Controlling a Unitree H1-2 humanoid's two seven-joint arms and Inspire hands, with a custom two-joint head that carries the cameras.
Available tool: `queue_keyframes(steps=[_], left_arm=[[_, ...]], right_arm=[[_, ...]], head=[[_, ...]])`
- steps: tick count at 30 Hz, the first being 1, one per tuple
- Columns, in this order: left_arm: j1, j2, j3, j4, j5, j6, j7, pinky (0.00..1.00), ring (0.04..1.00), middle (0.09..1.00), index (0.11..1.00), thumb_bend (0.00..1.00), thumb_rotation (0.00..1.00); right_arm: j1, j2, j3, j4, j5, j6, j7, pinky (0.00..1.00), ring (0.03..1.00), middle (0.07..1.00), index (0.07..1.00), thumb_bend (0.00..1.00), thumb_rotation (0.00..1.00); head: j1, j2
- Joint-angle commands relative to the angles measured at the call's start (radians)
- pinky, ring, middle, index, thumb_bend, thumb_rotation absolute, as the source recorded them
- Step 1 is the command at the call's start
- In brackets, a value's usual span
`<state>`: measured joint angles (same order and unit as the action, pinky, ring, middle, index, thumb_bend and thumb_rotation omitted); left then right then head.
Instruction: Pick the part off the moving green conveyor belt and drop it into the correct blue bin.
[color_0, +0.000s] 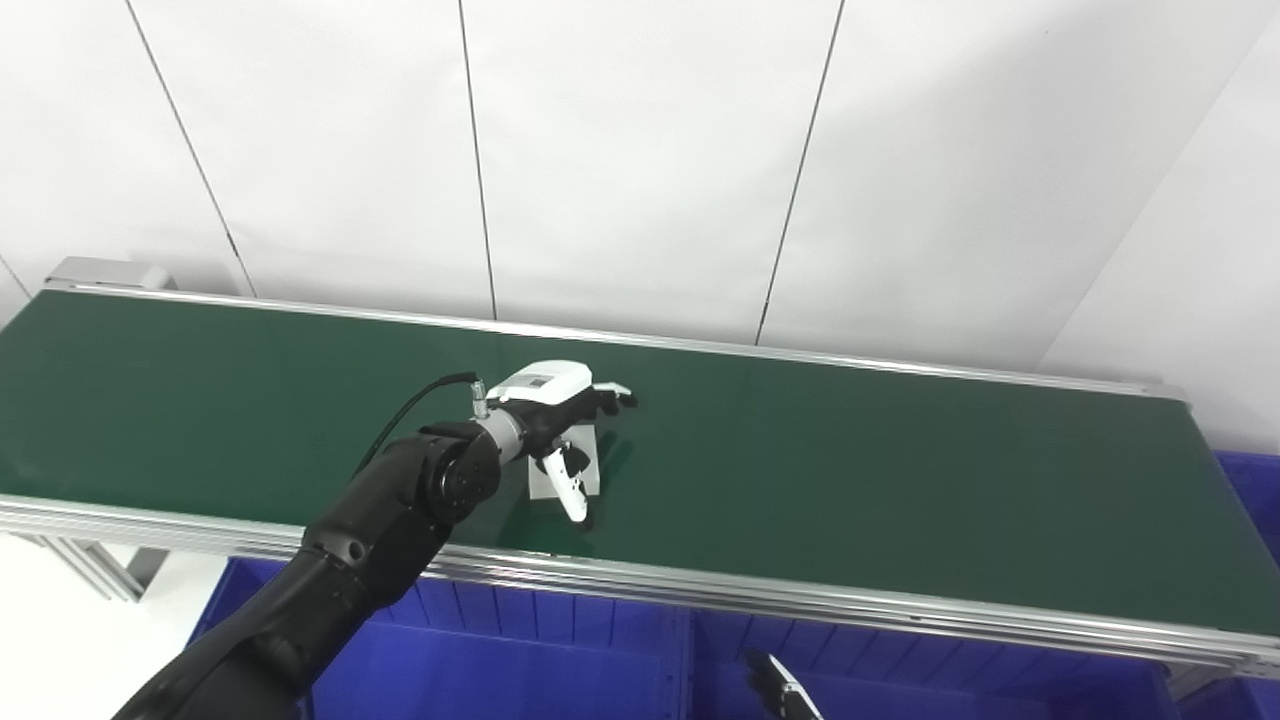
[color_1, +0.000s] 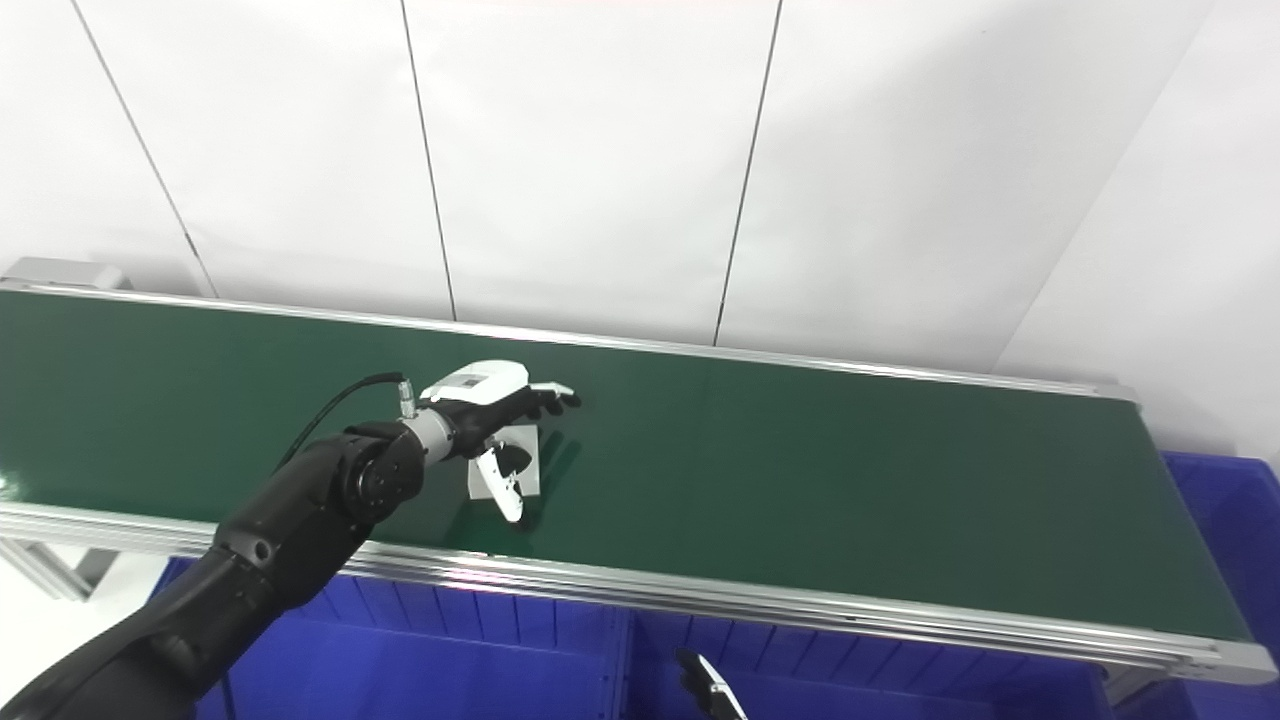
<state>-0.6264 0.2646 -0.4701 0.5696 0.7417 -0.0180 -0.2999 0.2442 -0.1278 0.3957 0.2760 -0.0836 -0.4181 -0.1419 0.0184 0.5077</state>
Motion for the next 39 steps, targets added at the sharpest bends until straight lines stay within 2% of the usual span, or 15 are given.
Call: queue_keyframes(steps=[1, 7, 9, 11, 12, 13, 15, 16, 17, 18, 20, 22, 30, 39], left_arm=[[-0.061, 0.012, -0.01, -0.016, 0.03, 0.015, 0.022, 0.61, 0.794, 0.85, 0.874, 1.0, 0.07], [-0.057, 0.001, -0.051, 0.03, 0.114, 0.03, 0.144, 0.66, 0.793, 0.829, 0.859, 1.0, 0.03], [-0.057, -0.003, -0.058, 0.047, 0.125, 0.023, 0.179, 0.66, 0.759, 0.81, 0.845, 0.98, 0.01], [-0.057, -0.006, -0.067, 0.056, 0.132, 0.024, 0.203, 0.58, 0.716, 0.791, 0.829, 0.95, 0.0], [-0.058, -0.007, -0.073, 0.062, 0.137, 0.028, 0.216, 0.51, 0.665, 0.77, 0.805, 0.93, 0.0], [-0.06, -0.009, -0.08, 0.067, 0.146, 0.032, 0.231, 0.5, 0.655, 0.766, 0.8, 0.92, 0.0], [-0.062, -0.011, -0.088, 0.076, 0.155, 0.037, 0.254, 0.4, 0.546, 0.717, 0.744, 0.79, 0.0], [-0.064, -0.011, -0.097, 0.088, 0.17, 0.027, 0.297, 0.38, 0.527, 0.709, 0.734, 0.77, 0.0], [-0.066, -0.01, -0.104, 0.098, 0.18, 0.019, 0.328, 0.37, 0.448, 0.597, 0.644, 0.58, 0.0], [-0.068, -0.011, -0.109, 0.108, 0.188, 0.014, 0.36, 0.36, 0.417, 0.544, 0.572, 0.53, 0.0], [-0.071, -0.014, -0.111, 0.128, 0.189, 0.004, 0.411, 0.32, 0.41, 0.512, 0.533, 0.51, 0.0], [-0.073, -0.017, -0.106, 0.143, 0.174, -0.011, 0.432, 0.29, 0.405, 0.485, 0.514, 0.5, 0.0], [-0.076, -0.019, -0.098, 0.13, 0.162, -0.014, 0.42, 0.28, 0.396, 0.475, 0.515, 0.5, 0.0], [-0.063, -0.014, -0.073, 0.025, 0.13, -0.001, 0.332, 0.34, 0.402, 0.49, 0.516, 0.5, 0.0]], right_arm=[[-0.001, 0.006, 0.003, -0.032, -0.003, -0.052, 0.002, 0.94, 0.924, 0.929, 0.905, 1.0, 0.9], [0.003, 0.006, 0.007, -0.041, -0.002, -0.052, 0.002, 0.94, 0.928, 0.93, 0.904, 1.0, 0.9], [0.004, 0.005, 0.01, -0.046, -0.009, -0.052, -0.005, 0.93, 0.922, 0.927, 0.904, 1.0, 0.9], [0.006, 0.006, 0.011, -0.051, -0.007, -0.052, -0.004, 0.93, 0.92, 0.926, 0.903, 1.0, 0.91], [0.007, 0.007, 0.01, -0.052, -0.005, -0.052, -0.003, 0.92, 0.919, 0.925, 0.901, 1.0, 0.91], [0.007, 0.007, 0.01, -0.053, -0.005, -0.052, -0.002, 0.92, 0.919, 0.925, 0.901, 1.0, 0.91], [0.01, 0.007, 0.011, -0.057, -0.006, -0.052, -0.002, 0.92, 0.923, 0.93, 0.905, 1.0, 0.91], [0.011, 0.008, 0.011, -0.059, -0.006, -0.052, -0.002, 0.92, 0.924, 0.931, 0.906, 1.0, 0.91], [0.012, 0.009, 0.011, -0.061, -0.006, -0.052, -0.002, 0.91, 0.92, 0.928, 0.904, 1.0, 0.91], [0.012, 0.009, 0.011, -0.064, -0.007, -0.052, -0.002, 0.9, 0.919, 0.928, 0.905, 1.0, 0.91], [0.013, 0.008, 0.012, -0.066, -0.008, -0.052, -0.001, 0.9, 0.919, 0.928, 0.906, 1.0, 0.91], [0.014, 0.009, 0.012, -0.066, -0.009, -0.052, -0.001, 0.91, 0.922, 0.929, 0.908, 1.0, 0.92], [0.015, 0.01, 0.01, -0.068, -0.005, -0.052, 0.003, 0.91, 0.926, 0.93, 0.911, 1.0, 0.91], [0.016, 0.009, 0.004, -0.069, 0.003, -0.052, 0.016, 0.92, 0.928, 0.932, 0.914, 1.0, 0.9]], head=[[0.0, 0.002], [-0.006, 0.007], [-0.006, 0.008], [-0.006, 0.01], [-0.006, 0.01], [-0.006, 0.012], [-0.007, 0.013], [-0.007, 0.014], [-0.007, 0.014], [-0.007, 0.015], [-0.007, 0.016], [-0.008, 0.018], [-0.008, 0.02], [0.002, 0.026]])
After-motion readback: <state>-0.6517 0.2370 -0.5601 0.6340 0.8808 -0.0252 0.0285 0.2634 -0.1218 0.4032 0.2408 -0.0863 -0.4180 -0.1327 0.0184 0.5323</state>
